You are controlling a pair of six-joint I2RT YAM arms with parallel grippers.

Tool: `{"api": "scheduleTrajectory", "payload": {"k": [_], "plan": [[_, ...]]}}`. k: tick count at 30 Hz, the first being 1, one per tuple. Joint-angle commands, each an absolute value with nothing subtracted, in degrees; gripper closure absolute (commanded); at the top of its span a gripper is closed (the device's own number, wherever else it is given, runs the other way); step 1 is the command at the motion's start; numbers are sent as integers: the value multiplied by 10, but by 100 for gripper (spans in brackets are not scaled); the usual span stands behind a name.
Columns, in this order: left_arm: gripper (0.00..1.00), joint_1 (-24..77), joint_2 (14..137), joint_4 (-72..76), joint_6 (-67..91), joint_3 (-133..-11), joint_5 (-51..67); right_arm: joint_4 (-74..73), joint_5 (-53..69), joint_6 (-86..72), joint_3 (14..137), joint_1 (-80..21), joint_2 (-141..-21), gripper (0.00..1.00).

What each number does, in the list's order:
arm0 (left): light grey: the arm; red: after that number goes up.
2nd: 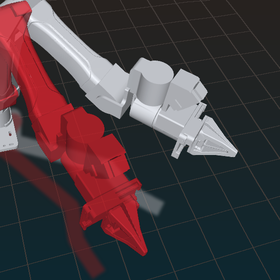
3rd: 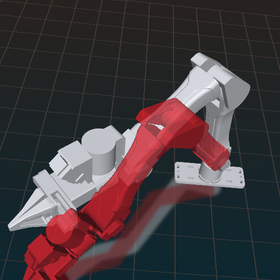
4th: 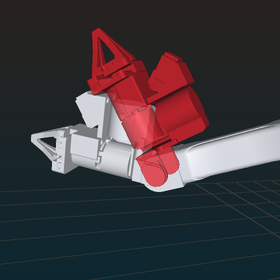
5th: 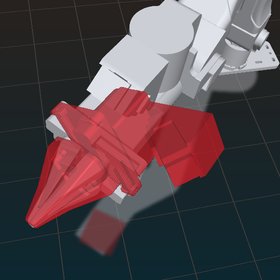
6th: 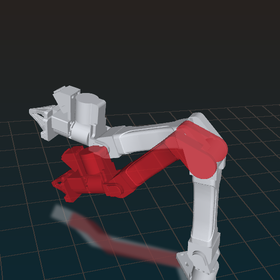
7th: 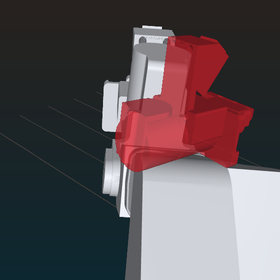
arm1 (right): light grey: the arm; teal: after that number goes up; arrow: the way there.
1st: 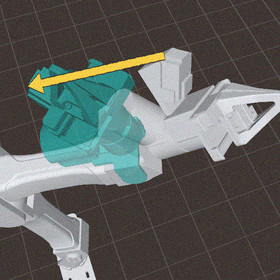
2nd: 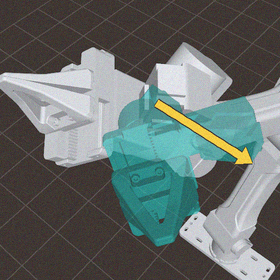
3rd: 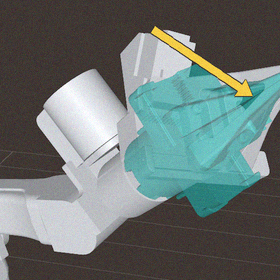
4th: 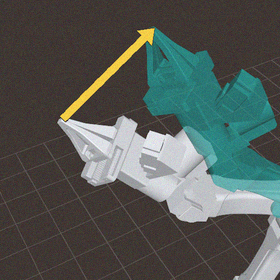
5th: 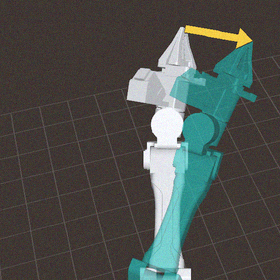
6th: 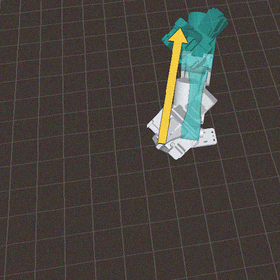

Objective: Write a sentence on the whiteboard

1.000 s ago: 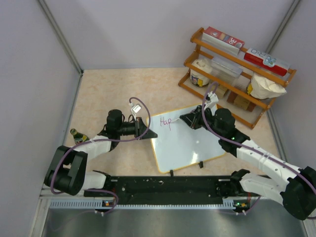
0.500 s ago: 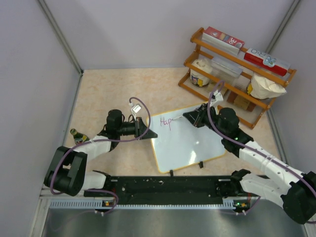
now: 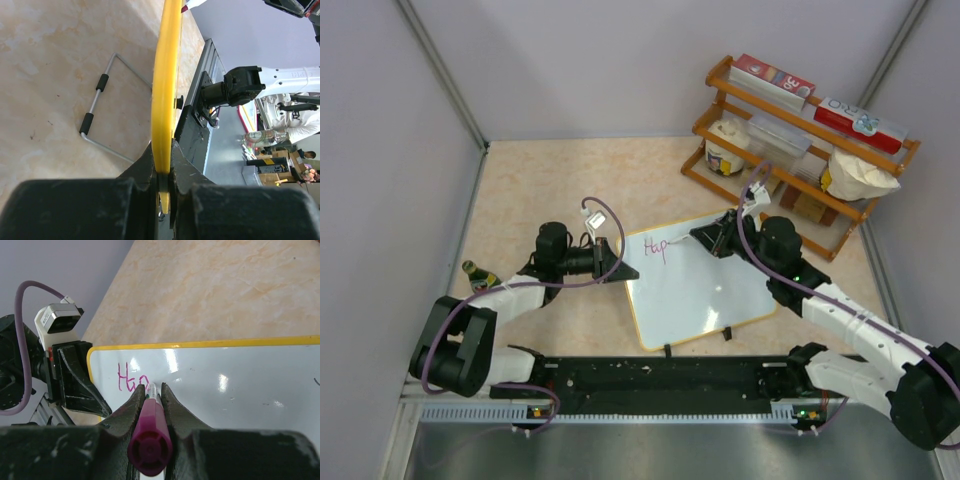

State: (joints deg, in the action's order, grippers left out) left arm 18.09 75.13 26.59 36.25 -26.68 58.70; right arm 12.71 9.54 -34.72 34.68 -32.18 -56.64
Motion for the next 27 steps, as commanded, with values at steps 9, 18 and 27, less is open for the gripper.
{"api": "scheduleTrajectory", "payload": {"k": [9, 18, 27], "plan": [[100, 187, 751, 256, 328, -251, 573, 132, 83, -339, 353, -309, -565, 100], [100, 187, 751, 255, 328, -253, 573, 122, 98, -330, 338, -310, -555, 100], [100, 187, 752, 251, 324, -253, 574, 106, 109, -319, 313, -309, -534, 100]]}}
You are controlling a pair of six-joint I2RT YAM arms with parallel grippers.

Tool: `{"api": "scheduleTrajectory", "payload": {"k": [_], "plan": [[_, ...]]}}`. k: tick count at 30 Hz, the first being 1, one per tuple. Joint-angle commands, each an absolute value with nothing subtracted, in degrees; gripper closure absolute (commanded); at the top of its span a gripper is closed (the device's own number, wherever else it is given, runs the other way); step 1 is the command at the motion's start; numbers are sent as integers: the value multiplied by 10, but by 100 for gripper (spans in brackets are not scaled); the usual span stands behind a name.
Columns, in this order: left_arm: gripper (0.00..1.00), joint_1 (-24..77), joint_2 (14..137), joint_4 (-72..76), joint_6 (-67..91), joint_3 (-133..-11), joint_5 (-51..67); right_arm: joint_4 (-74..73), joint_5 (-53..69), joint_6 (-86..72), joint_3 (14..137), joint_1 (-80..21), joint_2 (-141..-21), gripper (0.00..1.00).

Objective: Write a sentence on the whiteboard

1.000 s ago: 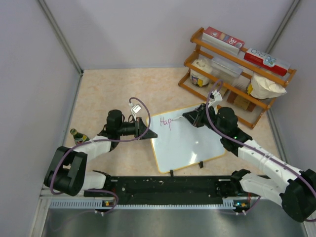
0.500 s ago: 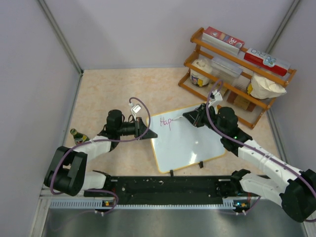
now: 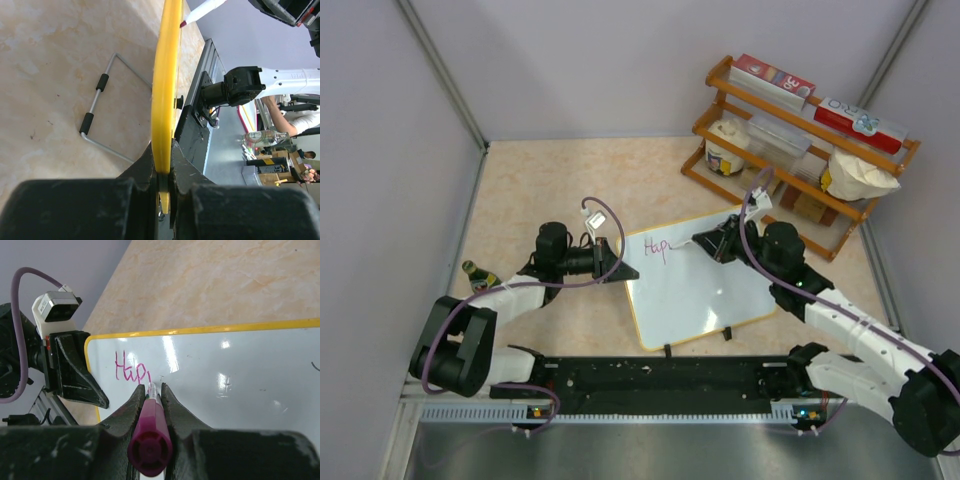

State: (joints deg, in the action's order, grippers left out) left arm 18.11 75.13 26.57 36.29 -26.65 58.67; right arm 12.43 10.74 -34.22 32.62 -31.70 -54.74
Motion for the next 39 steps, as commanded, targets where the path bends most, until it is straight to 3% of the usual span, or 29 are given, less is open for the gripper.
{"api": "scheduleTrajectory", "payload": {"k": [1, 14, 26, 39], "plan": [[100, 187, 751, 251, 325, -253, 574, 105, 110, -317, 312, -310, -533, 100], [100, 187, 749, 247, 324, -256, 573, 109, 135, -302, 287, -309, -512, 100], [100, 187, 744, 241, 323, -256, 570, 170, 149, -334, 341, -310, -502, 100], [100, 187, 744, 242, 322, -254, 571, 169, 122, -334, 385, -308, -575, 100]]}}
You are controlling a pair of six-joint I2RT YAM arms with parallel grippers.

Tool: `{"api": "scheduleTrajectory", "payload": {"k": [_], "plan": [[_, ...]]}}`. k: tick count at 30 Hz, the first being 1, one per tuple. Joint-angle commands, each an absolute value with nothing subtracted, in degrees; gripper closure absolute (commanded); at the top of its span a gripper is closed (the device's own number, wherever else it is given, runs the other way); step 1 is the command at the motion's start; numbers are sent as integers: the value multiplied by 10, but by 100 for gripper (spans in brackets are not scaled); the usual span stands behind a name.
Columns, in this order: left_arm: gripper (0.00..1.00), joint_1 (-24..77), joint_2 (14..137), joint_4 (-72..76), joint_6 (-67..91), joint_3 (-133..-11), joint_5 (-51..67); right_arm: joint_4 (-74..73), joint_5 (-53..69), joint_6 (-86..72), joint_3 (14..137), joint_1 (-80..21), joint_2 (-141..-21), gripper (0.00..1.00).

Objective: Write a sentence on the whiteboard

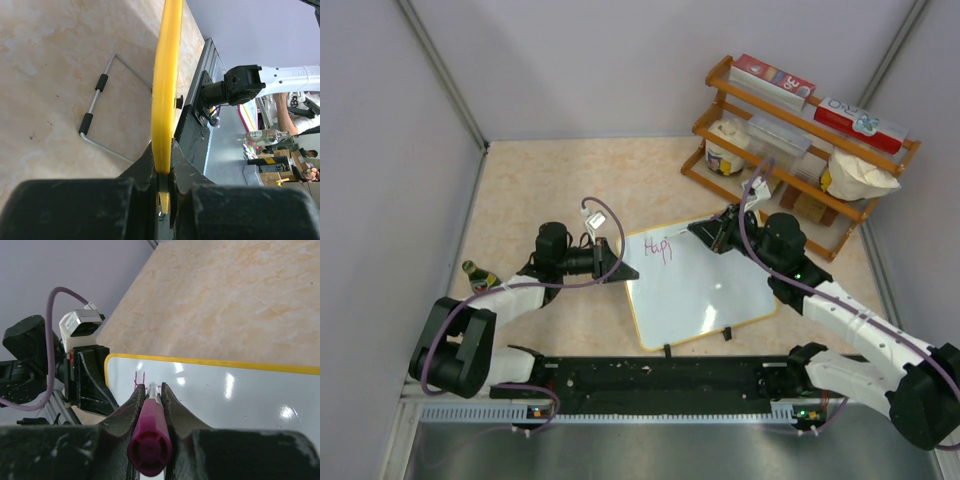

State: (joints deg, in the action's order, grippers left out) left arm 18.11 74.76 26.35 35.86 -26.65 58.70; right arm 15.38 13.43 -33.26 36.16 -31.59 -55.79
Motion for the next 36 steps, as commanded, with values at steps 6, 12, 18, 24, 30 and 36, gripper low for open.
{"api": "scheduleTrajectory", "payload": {"k": [6, 12, 18, 24, 30, 36], "plan": [[100, 186, 743, 244, 323, -253, 571, 163, 112, -330, 374, -309, -574, 100], [100, 187, 744, 245, 323, -253, 572, 156, 105, -325, 363, -308, -570, 100], [100, 187, 744, 250, 326, -250, 570, 154, 105, -322, 357, -308, -570, 100], [100, 187, 743, 251, 327, -250, 570, 153, 100, -321, 350, -309, -574, 100], [100, 187, 742, 250, 328, -249, 570, 142, 80, -321, 352, -308, -570, 100], [100, 187, 744, 250, 328, -250, 570, 128, 68, -316, 350, -306, -561, 100]]}}
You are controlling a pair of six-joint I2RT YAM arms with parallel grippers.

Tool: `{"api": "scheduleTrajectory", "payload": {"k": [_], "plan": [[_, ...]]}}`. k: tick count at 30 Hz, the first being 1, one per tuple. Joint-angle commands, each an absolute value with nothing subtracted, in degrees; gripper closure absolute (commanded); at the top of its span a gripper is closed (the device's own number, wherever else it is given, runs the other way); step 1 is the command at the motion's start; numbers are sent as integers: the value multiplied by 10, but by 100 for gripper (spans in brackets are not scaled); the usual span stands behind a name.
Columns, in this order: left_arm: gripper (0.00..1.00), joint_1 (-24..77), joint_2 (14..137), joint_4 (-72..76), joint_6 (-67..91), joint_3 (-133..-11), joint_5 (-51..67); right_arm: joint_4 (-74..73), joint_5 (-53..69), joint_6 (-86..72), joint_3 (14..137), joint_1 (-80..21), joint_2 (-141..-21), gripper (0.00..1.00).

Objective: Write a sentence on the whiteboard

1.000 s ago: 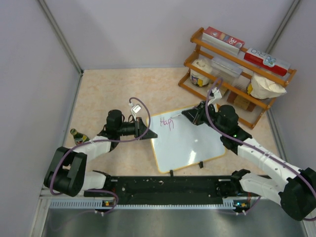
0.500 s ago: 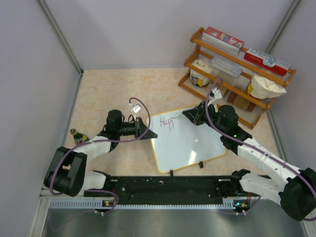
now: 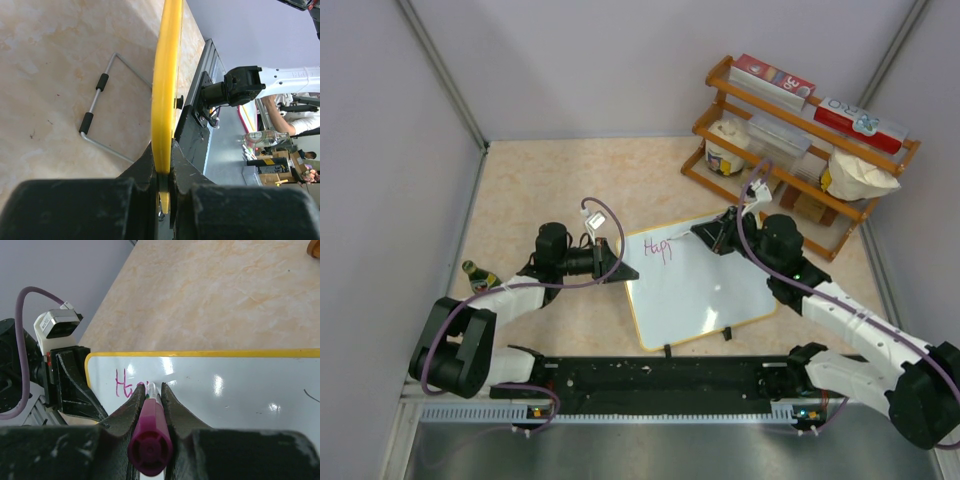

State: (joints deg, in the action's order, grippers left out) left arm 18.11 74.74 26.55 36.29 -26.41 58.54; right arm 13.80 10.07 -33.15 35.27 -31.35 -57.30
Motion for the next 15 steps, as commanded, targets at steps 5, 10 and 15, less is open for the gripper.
{"api": "scheduleTrajectory", "payload": {"k": [5, 10, 15], "plan": [[100, 187, 746, 252, 328, -251, 571, 122, 67, -314, 345, -303, -553, 100], [100, 187, 747, 250, 326, -252, 572, 120, 75, -311, 338, -302, -550, 100], [100, 187, 747, 250, 326, -253, 571, 116, 84, -308, 332, -303, -547, 100]]}}
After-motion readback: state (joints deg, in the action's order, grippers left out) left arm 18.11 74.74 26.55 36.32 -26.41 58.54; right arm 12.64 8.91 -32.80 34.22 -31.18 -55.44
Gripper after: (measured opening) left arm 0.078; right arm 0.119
